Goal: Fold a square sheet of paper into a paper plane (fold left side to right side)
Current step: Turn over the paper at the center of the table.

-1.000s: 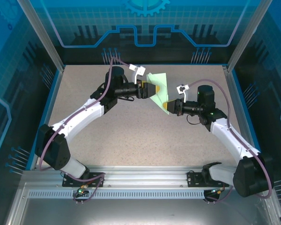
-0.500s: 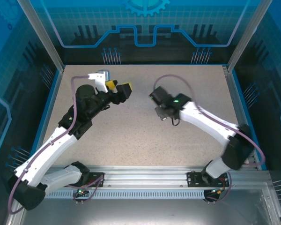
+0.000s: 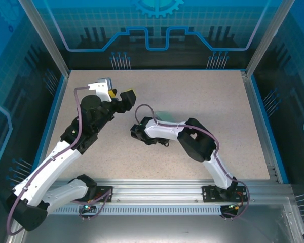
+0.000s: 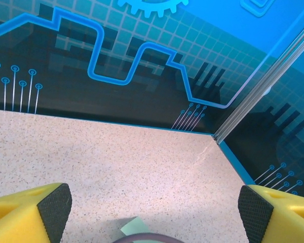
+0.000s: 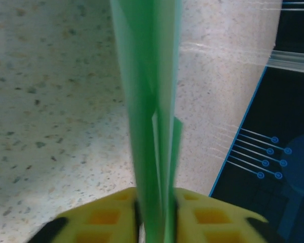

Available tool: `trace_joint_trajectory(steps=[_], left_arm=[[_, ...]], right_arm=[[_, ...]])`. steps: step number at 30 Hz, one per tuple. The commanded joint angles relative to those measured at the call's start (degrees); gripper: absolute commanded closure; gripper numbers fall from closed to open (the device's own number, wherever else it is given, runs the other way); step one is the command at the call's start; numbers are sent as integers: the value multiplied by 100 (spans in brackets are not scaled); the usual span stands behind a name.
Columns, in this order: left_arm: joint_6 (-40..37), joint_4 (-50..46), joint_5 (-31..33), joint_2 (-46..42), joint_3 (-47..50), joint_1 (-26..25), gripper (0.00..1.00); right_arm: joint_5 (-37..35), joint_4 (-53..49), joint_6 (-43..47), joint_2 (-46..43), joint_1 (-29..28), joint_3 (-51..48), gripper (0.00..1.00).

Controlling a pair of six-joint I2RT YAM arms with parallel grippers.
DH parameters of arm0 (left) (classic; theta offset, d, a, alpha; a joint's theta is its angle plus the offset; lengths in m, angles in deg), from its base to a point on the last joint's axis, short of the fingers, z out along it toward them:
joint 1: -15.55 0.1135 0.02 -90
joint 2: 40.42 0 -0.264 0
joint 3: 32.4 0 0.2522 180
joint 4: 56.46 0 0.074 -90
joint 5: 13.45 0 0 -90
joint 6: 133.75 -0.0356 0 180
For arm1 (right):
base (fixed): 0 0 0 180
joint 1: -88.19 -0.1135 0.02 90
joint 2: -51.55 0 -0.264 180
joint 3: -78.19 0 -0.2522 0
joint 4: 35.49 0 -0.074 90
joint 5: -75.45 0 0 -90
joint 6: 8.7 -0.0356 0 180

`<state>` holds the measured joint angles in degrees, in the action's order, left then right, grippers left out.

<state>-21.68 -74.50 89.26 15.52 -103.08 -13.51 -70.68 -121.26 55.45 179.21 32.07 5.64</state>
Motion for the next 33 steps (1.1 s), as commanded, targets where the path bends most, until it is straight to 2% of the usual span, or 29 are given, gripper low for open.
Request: trace_joint_trajectory(steps=[1, 5, 10, 12, 14, 17, 19, 21, 24, 28, 33], left_arm=[[-115, -13, 110, 53, 4, -22, 10], [-106, -29, 14, 113, -31, -29, 11], [94, -39, -129, 371, -81, -30, 11], [307, -42, -287, 585, -97, -24, 11], [592, -41, -554, 899, -106, -25, 11], [1046, -19, -1202, 1566, -159, -17, 11], [1434, 252, -1882, 2141, -125, -28, 12], [1863, 554, -2378, 2707, -58, -41, 14], [2445, 861, -2563, 3485, 22, -69, 19], [2676, 1024, -2638, 4291, -108, -77, 20], [2684, 1082, -2874, 4992, -459, -82, 24]], right_arm=[[506, 360, 312, -274, -127, -92, 57], [1924, 1310, 858, -1231, -136, -752, 31], [3373, 2365, 1234, -3176, -92, -1919, 1], [3711, 2614, 1267, -3924, 75, -2342, 0], [4188, 2869, 1155, -4597, 545, -2794, 0], [5401, 3648, 792, -5666, 1742, -3702, 1], [6337, 4423, 396, -6350, 2609, -4510, 0], [6938, 4974, 104, -6789, 3244, -5110, 1], [7753, 5319, -67, -6960, 3924, -5560, 1], [8207, 5313, -70, -6856, 4337, -5754, 1], [8332, 5434, -88, -6860, 4479, -5921, 2]])
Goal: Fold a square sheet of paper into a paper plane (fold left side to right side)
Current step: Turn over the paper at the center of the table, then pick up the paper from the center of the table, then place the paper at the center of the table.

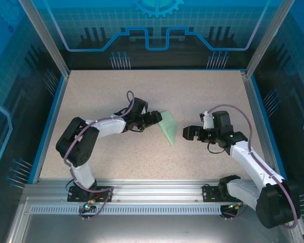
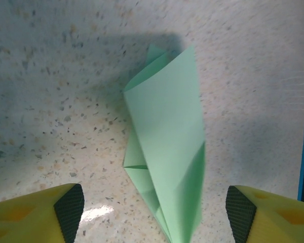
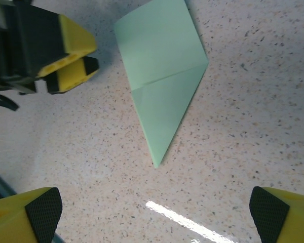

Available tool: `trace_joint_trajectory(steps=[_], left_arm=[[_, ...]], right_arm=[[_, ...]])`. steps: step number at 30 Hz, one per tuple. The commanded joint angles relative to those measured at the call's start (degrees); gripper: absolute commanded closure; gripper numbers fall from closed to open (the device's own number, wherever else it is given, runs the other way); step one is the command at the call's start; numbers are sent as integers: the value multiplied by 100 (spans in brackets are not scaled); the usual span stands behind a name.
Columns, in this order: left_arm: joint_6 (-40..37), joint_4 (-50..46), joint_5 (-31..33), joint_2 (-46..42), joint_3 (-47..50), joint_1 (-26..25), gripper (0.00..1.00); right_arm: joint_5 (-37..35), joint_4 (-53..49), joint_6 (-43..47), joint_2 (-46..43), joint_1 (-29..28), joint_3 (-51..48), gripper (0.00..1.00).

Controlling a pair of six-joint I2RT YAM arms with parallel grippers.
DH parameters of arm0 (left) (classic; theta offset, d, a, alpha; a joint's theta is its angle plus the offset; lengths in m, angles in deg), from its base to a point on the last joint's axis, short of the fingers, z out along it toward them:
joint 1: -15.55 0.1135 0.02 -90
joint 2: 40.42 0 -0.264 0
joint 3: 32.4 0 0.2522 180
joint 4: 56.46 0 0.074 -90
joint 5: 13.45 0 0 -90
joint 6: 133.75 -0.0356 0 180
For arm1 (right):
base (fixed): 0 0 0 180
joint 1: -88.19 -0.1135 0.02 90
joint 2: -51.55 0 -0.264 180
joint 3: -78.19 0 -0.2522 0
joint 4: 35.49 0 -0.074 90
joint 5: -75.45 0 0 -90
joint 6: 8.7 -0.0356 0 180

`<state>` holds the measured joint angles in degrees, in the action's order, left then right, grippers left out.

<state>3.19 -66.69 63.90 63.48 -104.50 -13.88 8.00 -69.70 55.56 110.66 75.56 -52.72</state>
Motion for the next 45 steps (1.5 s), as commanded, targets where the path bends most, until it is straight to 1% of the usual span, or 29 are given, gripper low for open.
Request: trace_joint_trajectory(steps=[1, 6, 10, 11, 13, 14, 16, 19, 22, 26, 29, 31, 33, 36, 39, 42, 43, 45], left_arm=[[217, 317, -365, 324, -362, -37, 25], [278, 569, -645, 889, -652, -39, 31], [282, 702, -872, 1243, -887, -37, 41], [252, 688, -884, 1299, -930, -34, 44], [175, 637, -891, 1413, -1032, -33, 51], [140, 639, -917, 1451, -1068, -34, 56], [35, 649, -966, 1501, -1105, -24, 69], [-174, 657, -1059, 1381, -1022, 49, 82], [-496, 814, -1315, 1106, -743, 177, 92], [-1193, 871, -1973, 668, -432, 286, 96], [-1804, 791, -2595, 300, -262, 288, 96], [-2168, 753, -2959, 27, -104, 280, 96], [-2443, 715, -3220, -204, 16, 283, 96], [-2681, 583, -3484, -397, 58, 284, 95], [-2735, 573, -3736, -416, 52, 280, 96], [-2698, 609, -3813, -381, 21, 282, 96], [-2677, 621, -3846, -363, 9, 280, 96], [-2648, 649, -3881, -344, -16, 271, 96]], right_arm=[[470, 277, -106, 3, 149, -96, 2], [596, 400, -147, 43, 179, -132, 3], [721, 432, -105, 146, 233, -133, 3], [780, 471, -103, 182, 266, -147, 3], [1146, 673, -149, 294, 432, -205, 2], [1319, 775, -167, 354, 532, -224, 2], [1699, 992, -209, 528, 724, -241, 2], [2210, 1317, -179, 817, 967, -187, 1], [2441, 1515, -68, 1139, 1133, -46, 1], [2868, 2125, -31, 1742, 1225, 127, 1], [3297, 2761, -29, 2359, 1216, 264, 2], [3594, 2960, 58, 2708, 1180, 435, 4], [3831, 2903, 282, 2973, 1089, 661, 6], [4037, 2763, 655, 3278, 952, 929, 9], [4269, 2836, 754, 3526, 859, 1057, 12], [4468, 2871, 775, 3724, 723, 1163, 16], [4469, 2783, 837, 3783, 666, 1211, 19], [4451, 2638, 895, 3894, 583, 1293, 20]])
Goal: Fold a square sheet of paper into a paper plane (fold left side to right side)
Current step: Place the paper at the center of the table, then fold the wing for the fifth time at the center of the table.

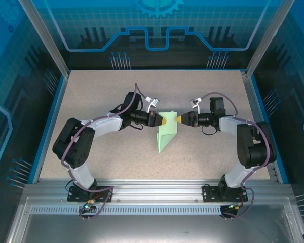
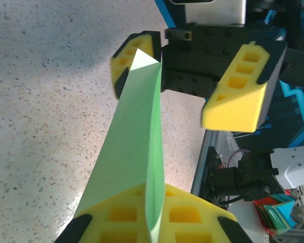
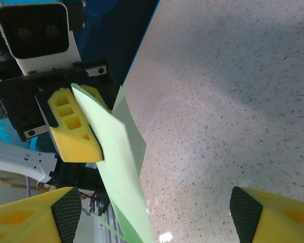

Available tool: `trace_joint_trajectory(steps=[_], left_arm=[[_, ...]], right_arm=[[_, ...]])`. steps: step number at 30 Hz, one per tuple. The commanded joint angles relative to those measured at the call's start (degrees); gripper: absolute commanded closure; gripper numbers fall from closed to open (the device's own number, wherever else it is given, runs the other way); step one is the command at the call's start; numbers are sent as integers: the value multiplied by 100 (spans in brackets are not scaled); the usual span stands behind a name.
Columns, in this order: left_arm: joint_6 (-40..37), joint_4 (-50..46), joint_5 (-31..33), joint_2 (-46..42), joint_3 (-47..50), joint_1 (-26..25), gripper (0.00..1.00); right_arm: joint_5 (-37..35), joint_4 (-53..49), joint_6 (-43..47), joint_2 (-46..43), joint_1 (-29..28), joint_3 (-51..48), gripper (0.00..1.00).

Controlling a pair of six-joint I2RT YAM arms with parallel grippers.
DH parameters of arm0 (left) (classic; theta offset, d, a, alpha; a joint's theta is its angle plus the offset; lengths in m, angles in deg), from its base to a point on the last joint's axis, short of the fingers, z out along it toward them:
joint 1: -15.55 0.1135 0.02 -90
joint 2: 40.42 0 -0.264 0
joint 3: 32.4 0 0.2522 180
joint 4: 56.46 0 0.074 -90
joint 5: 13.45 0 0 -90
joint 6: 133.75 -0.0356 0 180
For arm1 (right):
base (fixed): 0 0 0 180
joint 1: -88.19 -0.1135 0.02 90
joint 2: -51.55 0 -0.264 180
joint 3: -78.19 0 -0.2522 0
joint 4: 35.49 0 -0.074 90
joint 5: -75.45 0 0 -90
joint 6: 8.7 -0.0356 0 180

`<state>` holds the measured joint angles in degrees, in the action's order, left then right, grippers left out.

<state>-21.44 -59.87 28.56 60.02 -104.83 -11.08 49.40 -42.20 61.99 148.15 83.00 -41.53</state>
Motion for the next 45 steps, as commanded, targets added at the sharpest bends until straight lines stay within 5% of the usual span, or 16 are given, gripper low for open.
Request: trace_joint_trajectory(steps=[1, 8, 14, 19, 20, 26, 32, 38, 45], left_arm=[[-174, -40, -360, 2, -1, -5, 96], [-211, -198, -298, 88, -96, -15, 96], [-174, -253, -154, 241, -180, -22, 92], [-225, -471, 389, 147, -196, -17, 70], [-233, -532, 602, 86, -181, -5, 58], [-380, -1023, 1952, -701, 79, 20, 37], [-594, -1673, 2883, -1755, 391, -144, 35], [-750, -2610, 3981, -2275, 621, -1229, 35], [-424, -3438, 5788, -1643, 181, -2855, 34]], right_arm=[[312, -112, 244, 195, -190, 197, 21], [425, -123, 206, 325, -313, 261, 39], [429, -271, 218, 271, -346, 234, 71], [267, -447, 193, 274, -344, 234, 91], [231, -505, 193, 294, -347, 234, 93], [-251, -845, 76, 545, -343, 227, 93], [-734, -769, -310, 700, -343, 85, 92], [-1011, -603, -673, 628, -366, 20, 92], [-1180, -681, -750, 657, -430, 88, 92]])
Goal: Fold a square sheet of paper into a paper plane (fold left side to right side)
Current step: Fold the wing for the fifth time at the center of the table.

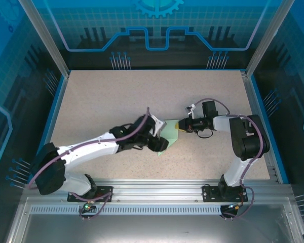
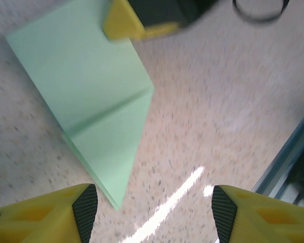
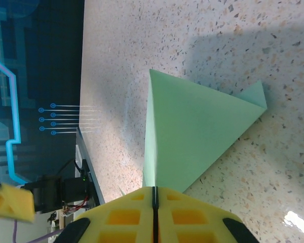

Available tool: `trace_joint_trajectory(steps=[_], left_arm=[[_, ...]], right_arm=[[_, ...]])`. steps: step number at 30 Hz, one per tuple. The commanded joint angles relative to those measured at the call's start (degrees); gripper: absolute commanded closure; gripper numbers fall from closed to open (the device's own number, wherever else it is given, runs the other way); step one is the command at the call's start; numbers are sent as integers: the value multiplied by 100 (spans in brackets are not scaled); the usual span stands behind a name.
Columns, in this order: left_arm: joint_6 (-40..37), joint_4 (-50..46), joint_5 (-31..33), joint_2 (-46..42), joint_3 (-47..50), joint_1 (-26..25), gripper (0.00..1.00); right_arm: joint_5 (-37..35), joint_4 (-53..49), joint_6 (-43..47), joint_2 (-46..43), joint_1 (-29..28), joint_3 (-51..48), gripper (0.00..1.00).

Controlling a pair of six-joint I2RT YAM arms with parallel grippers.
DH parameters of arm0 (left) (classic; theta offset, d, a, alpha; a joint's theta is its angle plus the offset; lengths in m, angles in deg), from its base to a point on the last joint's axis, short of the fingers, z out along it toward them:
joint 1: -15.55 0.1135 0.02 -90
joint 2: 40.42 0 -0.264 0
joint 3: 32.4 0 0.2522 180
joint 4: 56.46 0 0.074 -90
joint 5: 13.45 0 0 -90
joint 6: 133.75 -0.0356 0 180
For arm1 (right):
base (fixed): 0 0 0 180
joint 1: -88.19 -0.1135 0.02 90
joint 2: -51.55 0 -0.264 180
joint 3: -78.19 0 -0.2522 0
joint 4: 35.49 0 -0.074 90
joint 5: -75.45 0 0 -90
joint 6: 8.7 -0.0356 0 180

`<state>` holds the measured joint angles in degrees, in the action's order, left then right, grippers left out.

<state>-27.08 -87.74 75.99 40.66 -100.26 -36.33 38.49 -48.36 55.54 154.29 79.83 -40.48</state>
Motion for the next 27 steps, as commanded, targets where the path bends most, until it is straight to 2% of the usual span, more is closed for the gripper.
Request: trace_joint_trajectory(steps=[1, 4, 9, 27], left_arm=[[175, -801, 1268, 500, -471, -500, 34], [142, -1268, 1708, 1204, -1114, -836, 33], [-31, -1912, 2394, 2175, -1865, -1026, 33], [109, -2361, 2842, 3253, -2468, -1103, 32]], right_arm=[[-108, -49, -128, 77, -130, -15, 92], [-130, 8, -193, 175, -204, 23, 91], [-128, -9, -210, 302, -277, 75, 91], [-163, -108, -237, 345, -300, 148, 91]])
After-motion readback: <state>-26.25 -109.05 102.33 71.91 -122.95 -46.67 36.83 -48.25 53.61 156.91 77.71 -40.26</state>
